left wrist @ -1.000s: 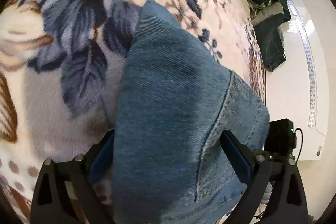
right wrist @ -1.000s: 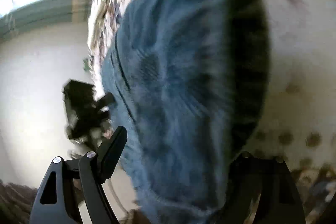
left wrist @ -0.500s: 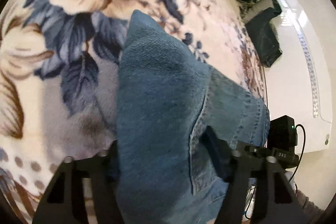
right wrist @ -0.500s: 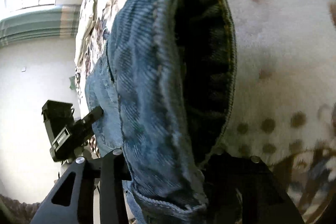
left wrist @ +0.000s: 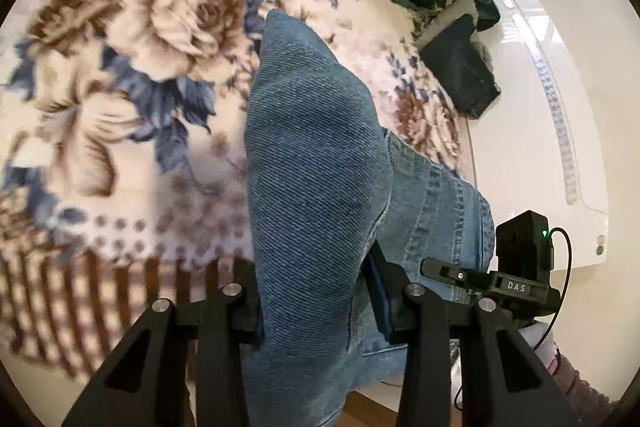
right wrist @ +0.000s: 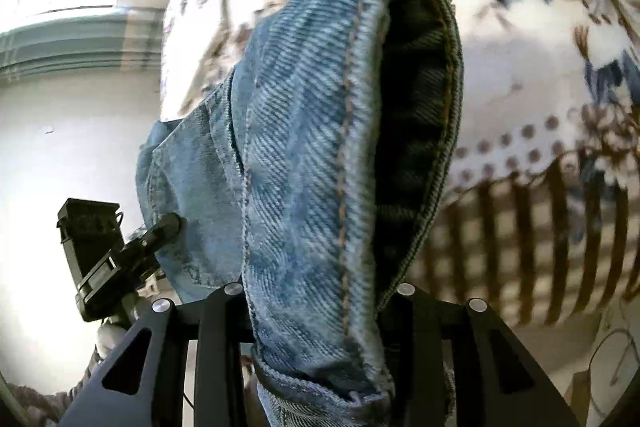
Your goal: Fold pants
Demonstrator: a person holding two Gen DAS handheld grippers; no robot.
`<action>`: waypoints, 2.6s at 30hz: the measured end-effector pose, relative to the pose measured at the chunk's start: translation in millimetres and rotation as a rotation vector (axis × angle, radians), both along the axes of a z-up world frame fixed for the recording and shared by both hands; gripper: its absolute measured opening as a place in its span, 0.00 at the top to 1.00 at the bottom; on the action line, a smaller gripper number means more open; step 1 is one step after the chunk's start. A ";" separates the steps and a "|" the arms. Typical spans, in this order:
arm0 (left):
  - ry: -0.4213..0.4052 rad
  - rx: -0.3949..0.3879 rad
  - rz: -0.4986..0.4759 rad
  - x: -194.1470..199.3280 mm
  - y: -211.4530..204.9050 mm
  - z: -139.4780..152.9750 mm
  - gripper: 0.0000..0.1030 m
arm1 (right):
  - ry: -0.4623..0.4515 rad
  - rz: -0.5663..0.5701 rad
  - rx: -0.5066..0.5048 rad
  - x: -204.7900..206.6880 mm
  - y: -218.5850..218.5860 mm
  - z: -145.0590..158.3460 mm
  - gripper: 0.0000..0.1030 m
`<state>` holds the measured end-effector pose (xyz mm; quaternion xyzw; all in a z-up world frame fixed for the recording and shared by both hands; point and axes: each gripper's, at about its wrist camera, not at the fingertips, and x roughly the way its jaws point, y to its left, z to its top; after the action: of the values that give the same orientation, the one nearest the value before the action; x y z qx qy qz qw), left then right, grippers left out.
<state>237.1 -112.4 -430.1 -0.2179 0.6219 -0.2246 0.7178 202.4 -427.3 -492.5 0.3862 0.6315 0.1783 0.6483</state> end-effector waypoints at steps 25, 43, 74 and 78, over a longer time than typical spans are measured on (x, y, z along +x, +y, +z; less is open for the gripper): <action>-0.177 -0.029 0.117 304.6 290.0 83.6 0.65 | -0.167 0.094 -0.008 399.5 318.9 57.7 0.63; -0.035 0.167 0.148 456.4 377.1 -85.3 0.29 | -0.043 0.079 -0.209 526.9 359.0 -87.8 0.48; -0.293 0.517 0.220 344.2 324.2 86.6 0.06 | -0.314 0.120 -0.956 363.1 387.8 156.0 0.00; -0.352 0.553 0.224 307.6 309.4 139.0 0.06 | -0.377 0.081 -0.957 317.3 377.4 213.9 0.00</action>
<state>544.7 197.1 -291.2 -0.0398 0.4980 -0.0013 0.8663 519.8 -49.9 -278.6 -0.0175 0.5288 -0.0391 0.8477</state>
